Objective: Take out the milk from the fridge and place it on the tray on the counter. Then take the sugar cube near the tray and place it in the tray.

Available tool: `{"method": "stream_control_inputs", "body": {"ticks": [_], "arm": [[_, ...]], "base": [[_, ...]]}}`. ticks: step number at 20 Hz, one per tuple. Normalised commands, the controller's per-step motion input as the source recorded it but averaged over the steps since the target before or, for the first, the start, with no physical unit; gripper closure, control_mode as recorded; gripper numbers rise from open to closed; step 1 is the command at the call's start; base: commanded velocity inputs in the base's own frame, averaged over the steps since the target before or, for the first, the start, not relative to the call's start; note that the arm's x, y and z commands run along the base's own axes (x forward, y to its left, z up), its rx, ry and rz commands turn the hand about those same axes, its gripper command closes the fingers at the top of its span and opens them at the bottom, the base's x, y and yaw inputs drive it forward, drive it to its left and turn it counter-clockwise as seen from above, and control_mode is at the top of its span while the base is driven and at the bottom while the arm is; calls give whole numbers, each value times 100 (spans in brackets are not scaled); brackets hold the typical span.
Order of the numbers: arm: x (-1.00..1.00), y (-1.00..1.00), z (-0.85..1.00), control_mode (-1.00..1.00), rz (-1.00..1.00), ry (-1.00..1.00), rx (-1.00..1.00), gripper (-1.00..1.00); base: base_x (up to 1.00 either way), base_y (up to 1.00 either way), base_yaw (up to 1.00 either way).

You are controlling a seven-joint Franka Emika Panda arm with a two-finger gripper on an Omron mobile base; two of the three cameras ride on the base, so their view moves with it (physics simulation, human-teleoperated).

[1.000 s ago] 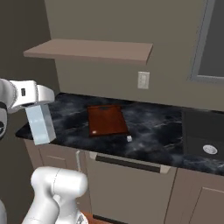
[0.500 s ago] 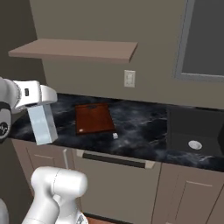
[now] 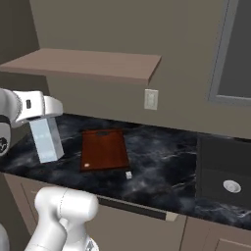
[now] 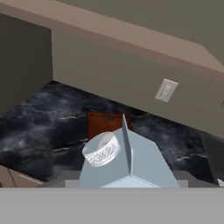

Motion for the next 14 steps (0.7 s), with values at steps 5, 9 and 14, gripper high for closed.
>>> {"method": "stream_control_inputs", "body": {"ticks": [5,9,14], "arm": [[0,0,0,100,0,0,0,100],[0,0,0,100,0,0,0,100],[0,0,0,100,0,0,0,100]], "base": [[78,52,2],[57,70,-8],[42,29,-18]]}}
